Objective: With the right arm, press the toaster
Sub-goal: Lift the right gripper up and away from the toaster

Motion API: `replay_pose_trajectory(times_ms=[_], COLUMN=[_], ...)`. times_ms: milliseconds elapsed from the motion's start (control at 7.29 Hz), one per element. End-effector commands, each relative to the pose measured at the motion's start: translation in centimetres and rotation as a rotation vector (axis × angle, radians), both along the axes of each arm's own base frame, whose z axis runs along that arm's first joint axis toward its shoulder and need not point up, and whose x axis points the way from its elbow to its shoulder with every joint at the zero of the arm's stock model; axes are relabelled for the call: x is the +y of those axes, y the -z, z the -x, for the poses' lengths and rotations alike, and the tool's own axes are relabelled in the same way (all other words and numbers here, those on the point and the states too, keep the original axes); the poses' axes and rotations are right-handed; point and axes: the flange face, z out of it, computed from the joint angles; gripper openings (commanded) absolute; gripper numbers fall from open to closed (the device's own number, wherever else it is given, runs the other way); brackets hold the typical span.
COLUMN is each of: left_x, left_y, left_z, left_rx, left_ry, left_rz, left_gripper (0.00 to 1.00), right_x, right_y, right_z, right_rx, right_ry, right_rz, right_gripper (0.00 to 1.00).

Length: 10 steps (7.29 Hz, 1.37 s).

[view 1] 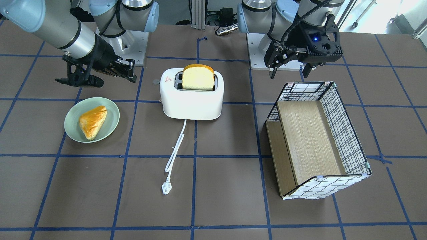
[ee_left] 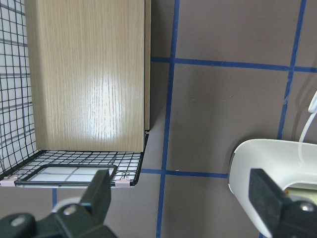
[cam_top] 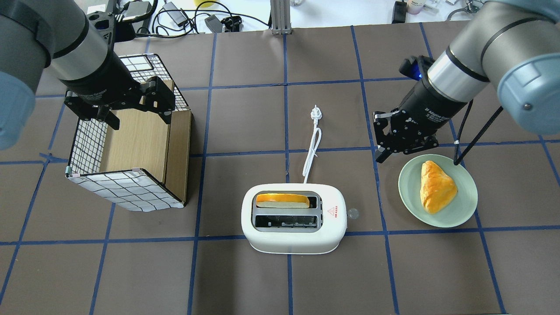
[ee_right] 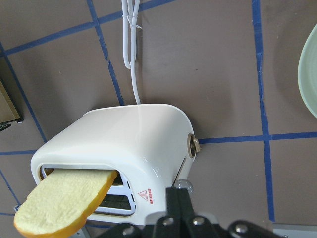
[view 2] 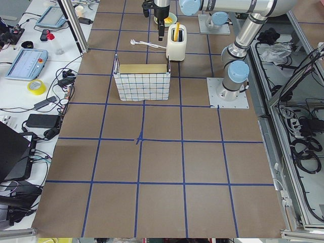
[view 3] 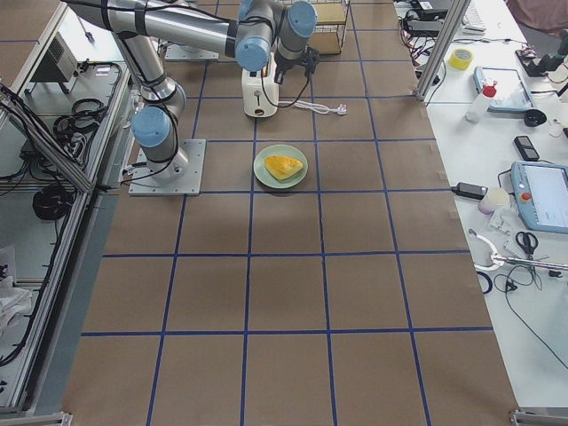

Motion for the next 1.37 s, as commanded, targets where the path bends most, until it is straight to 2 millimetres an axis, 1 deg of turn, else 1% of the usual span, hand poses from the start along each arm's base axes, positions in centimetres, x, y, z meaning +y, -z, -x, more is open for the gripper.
replay_pose_trajectory(times_ms=[0,137,275,412,549,686,824,961,1098,1235], left_x=[0.0,0.0,0.0,0.0,0.0,0.0,0.0,0.0,0.0,0.0], left_y=[0.0,0.0,0.0,0.0,-0.1,-0.1,0.0,0.0,0.0,0.0], left_z=[0.0,0.0,0.0,0.0,0.0,0.0,0.0,0.0,0.0,0.0], left_rx=[0.0,0.0,0.0,0.0,0.0,0.0,0.0,0.0,0.0,0.0], left_ry=[0.0,0.0,0.0,0.0,0.0,0.0,0.0,0.0,0.0,0.0], left_rz=[0.0,0.0,0.0,0.0,0.002,0.002,0.0,0.0,0.0,0.0], left_gripper=[1.0,1.0,1.0,1.0,1.0,1.0,1.0,1.0,1.0,1.0], right_x=[-0.8,-1.0,-1.4,-1.8,-2.1,-2.6,-3.2,-3.1,-3.0,-3.6], right_y=[-4.4,-5.0,-5.7,-6.6,-7.3,-8.6,-9.3,-9.4,-9.4,-9.7], right_z=[1.1,1.6,2.0,2.1,2.5,3.3,3.7,3.8,2.7,1.3], right_rx=[0.119,0.168,0.206,0.213,0.261,0.332,0.382,0.392,0.391,0.38], right_ry=[-0.023,-0.039,-0.057,-0.071,-0.111,-0.16,-0.213,-0.215,-0.218,-0.149], right_rz=[0.058,0.072,0.103,0.147,0.184,0.238,0.282,0.282,0.283,0.283], right_gripper=[0.13,0.28,0.53,0.94,1.0,1.0,1.0,1.0,1.0,1.0])
